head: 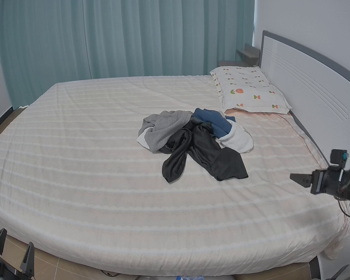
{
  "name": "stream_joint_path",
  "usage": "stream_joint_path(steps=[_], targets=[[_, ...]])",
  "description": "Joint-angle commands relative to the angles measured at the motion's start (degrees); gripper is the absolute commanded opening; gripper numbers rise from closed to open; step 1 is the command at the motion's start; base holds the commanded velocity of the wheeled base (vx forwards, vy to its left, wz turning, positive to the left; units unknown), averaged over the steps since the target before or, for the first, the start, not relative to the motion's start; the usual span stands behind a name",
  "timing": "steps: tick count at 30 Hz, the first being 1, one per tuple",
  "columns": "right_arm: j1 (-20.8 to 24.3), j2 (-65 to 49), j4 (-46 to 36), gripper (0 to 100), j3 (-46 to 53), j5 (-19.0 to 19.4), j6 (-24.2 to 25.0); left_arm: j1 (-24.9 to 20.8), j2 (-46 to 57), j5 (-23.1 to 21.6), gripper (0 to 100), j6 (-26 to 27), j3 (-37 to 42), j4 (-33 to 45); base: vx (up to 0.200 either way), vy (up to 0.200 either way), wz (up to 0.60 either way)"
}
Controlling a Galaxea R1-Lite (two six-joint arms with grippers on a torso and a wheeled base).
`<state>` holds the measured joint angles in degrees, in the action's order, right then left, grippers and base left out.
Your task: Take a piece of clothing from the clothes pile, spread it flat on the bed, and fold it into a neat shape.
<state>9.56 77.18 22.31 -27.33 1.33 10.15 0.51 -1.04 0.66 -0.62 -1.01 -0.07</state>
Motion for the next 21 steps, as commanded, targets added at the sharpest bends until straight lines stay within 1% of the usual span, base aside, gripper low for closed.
stream_joint_path(steps=[1, 5, 10, 13, 18, 20, 21], targets=[[5.0, 48.8, 10.3, 100, -31.1, -7.3, 10.3, 0.0, 0.9, 0.0, 100, 0.0, 1.0, 0.0, 0.0, 0.0, 0.0], [5.4, 56.9, 8.9, 100, -40.4, -8.5, 13.4, 0.0, 0.9, 0.0, 100, 0.0, 1.0, 0.0, 0.0, 0.0, 0.0], [6.0, 63.7, 5.0, 100, -49.3, -8.7, 15.7, 0.0, 0.9, 0.0, 100, 0.0, 1.0, 0.0, 0.0, 0.0, 0.0], [6.4, 68.1, 2.5, 100, -55.6, -8.8, 18.0, 0.0, 0.9, 0.0, 100, 0.0, 1.0, 0.0, 0.0, 0.0, 0.0], [6.4, 71.4, -1.0, 100, -60.7, -8.9, 18.8, 0.0, 0.9, 0.0, 100, 0.0, 1.0, 0.0, 0.0, 0.0, 0.0], [6.4, 72.7, -1.1, 100, -62.5, -10.4, 18.8, 0.0, 0.9, 0.0, 100, 0.0, 1.0, 0.0, 0.0, 0.0, 0.0], [6.4, 72.7, -1.1, 100, -62.5, -10.4, 18.8, 0.0, 0.9, 0.0, 100, 0.0, 1.0, 0.0, 0.0, 0.0, 0.0]])
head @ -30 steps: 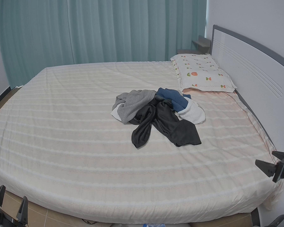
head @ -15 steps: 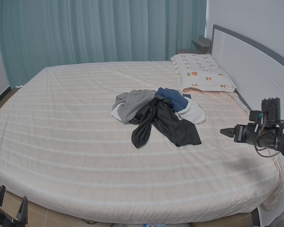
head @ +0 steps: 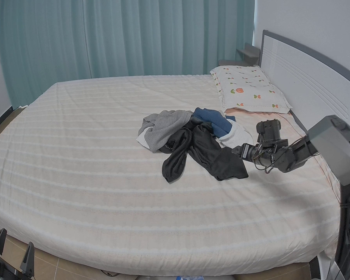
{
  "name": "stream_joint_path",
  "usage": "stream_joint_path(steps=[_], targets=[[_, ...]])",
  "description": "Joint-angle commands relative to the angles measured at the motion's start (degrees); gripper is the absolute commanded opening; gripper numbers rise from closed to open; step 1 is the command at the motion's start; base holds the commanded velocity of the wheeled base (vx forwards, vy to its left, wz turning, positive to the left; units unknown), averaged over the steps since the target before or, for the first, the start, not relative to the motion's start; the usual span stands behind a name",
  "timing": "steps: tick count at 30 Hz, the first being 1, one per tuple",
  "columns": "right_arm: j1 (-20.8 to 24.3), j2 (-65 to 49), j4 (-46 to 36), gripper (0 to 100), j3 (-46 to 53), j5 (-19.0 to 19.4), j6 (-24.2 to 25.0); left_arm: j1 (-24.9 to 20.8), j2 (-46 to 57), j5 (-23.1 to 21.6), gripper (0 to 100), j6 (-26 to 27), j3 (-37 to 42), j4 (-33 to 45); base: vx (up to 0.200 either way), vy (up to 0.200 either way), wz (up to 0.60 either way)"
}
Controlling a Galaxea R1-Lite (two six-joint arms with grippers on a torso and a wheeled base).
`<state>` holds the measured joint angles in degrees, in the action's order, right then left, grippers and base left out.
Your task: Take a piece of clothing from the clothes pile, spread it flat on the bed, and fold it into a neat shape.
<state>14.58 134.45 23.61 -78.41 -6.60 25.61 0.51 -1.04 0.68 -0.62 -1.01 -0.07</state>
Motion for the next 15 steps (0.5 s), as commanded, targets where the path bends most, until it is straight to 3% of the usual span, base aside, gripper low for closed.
stream_joint_path(steps=[1, 15], targets=[[1.2, 16.1, -2.6, 100, -12.8, -3.4, 3.3, 0.0, 0.9, 0.0, 100, -0.1, 1.0, 0.0, 0.0, 0.0, 0.0], [1.9, 18.4, -3.7, 100, -16.5, -5.0, 3.1, 0.0, 0.9, 0.0, 100, 0.0, 0.9, 0.0, 0.0, 0.0, 0.0]])
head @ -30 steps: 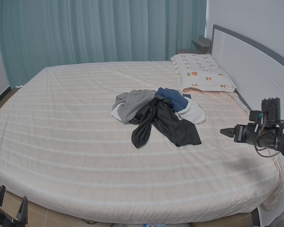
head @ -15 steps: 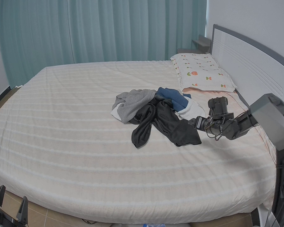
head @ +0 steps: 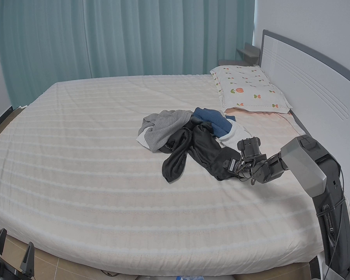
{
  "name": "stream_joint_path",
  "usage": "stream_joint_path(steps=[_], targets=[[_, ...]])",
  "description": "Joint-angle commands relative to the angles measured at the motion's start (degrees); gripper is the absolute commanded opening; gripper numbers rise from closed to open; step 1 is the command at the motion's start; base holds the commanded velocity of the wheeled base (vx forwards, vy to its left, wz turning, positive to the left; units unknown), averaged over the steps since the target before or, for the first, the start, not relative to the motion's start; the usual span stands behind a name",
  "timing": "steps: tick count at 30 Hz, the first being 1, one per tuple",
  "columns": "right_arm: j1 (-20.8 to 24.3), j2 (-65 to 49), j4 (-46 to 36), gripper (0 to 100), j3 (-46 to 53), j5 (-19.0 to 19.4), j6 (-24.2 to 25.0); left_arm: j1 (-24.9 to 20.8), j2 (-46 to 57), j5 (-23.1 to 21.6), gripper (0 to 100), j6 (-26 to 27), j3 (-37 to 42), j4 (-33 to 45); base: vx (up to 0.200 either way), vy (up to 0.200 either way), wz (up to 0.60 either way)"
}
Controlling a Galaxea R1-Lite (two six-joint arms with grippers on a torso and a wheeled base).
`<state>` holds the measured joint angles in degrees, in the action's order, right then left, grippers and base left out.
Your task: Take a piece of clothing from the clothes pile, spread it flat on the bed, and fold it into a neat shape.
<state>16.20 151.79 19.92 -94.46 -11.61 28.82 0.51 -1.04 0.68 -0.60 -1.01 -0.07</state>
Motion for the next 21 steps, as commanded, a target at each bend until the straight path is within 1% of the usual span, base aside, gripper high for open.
stream_joint_path(steps=[1, 7, 8, 17, 21], targets=[[0.4, 1.4, 0.1, 100, -0.5, 0.0, -0.2, 0.0, 0.9, 0.0, 100, 0.0, 1.0, 0.0, 0.0, 0.0, 0.0], [0.4, 3.2, 0.1, 100, -2.5, -0.4, -0.5, 0.0, 0.9, 0.0, 100, -0.1, 0.9, 0.0, 0.0, 0.0, 0.0], [0.4, 3.3, 0.6, 0, -2.9, -0.8, -0.5, 0.0, 0.9, 0.0, 100, 0.0, 1.0, 0.0, 0.0, 0.0, 0.0], [0.6, 1.6, 0.6, 0, -1.9, -0.9, -0.7, 0.0, 0.9, 0.0, 100, 0.0, 0.9, 0.0, 0.0, 0.0, 0.0], [0.8, -0.7, 0.8, 0, 0.8, -1.0, -0.6, 0.0, 0.9, 0.0, 100, -0.1, 1.0, 0.0, 0.0, 0.0, 0.0]])
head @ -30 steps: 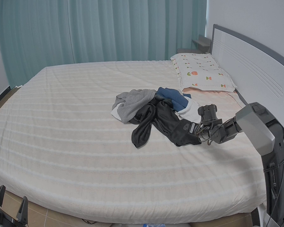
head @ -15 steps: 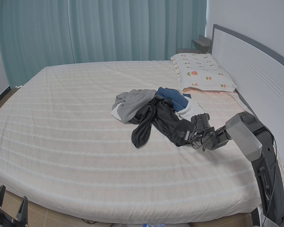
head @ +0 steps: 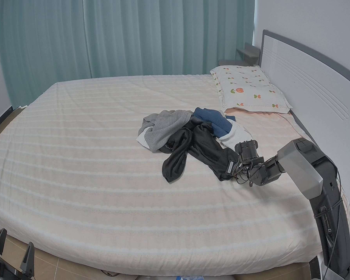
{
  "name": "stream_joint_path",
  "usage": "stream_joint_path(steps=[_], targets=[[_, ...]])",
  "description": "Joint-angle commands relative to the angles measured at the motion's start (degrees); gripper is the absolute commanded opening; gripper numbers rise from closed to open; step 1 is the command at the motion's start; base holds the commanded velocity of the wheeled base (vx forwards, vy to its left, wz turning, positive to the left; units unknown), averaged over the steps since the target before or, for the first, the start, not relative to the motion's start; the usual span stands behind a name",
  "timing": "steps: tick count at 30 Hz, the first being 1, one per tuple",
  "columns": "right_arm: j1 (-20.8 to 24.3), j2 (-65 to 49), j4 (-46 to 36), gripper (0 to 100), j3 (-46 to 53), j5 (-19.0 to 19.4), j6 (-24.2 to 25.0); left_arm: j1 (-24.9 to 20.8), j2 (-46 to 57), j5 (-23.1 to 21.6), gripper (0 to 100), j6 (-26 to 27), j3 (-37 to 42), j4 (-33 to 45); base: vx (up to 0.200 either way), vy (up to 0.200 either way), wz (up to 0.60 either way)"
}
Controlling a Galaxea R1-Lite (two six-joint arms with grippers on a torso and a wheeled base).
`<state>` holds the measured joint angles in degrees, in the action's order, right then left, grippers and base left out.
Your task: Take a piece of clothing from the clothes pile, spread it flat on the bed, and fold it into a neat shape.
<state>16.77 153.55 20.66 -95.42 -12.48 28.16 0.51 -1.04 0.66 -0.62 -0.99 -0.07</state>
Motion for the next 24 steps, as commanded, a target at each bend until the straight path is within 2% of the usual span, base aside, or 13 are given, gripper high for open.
stream_joint_path(steps=[1, 7, 8, 9, 10, 13, 17, 21, 24], targets=[[0.3, -4.2, 0.3, 0, 3.9, 0.0, 0.2, 0.0, 0.9, 0.0, 100, -0.1, 0.9, 0.0, 0.0, 0.0, 0.0], [0.5, -10.7, 3.9, 0, 12.9, 1.7, 0.9, 0.0, 0.9, 0.0, 100, 0.0, 1.0, 0.0, 0.0, 0.0, 0.0], [0.6, -14.2, 8.2, 0, 18.4, 3.5, 0.9, 0.0, 0.9, 0.0, 100, 0.0, 1.0, 0.0, 0.0, 0.0, 0.0], [0.6, -14.4, 8.5, 0, 18.9, 3.7, 1.0, 0.0, 0.9, 0.0, 100, 0.0, 0.9, 0.0, 0.0, 0.0, 0.0], [0.7, -17.7, 13.3, 0, 23.9, 5.9, 1.0, 0.0, 0.9, 0.0, 100, 0.0, 1.0, 0.0, 0.0, 0.0, 0.0], [1.5, -22.1, 19.9, 0, 30.9, 8.5, 0.9, 0.0, 0.9, 0.0, 100, 0.0, 0.9, 0.0, 0.0, 0.0, 0.0], [2.8, -26.7, 25.0, 0, 37.7, 9.0, 1.0, 0.0, 1.0, 0.0, 100, 0.3, 1.0, 0.0, 0.0, 0.0, 0.0], [5.6, -34.3, 31.9, 0, 47.1, 9.5, 4.6, 0.0, 0.9, -0.1, 100, 0.1, 0.9, 0.0, 0.0, 0.0, 0.0], [7.1, -39.7, 34.2, 0, 52.0, 10.0, 5.6, -0.1, 0.9, -0.4, 100, 0.3, 0.9, -0.1, 0.0, 0.0, 0.0]])
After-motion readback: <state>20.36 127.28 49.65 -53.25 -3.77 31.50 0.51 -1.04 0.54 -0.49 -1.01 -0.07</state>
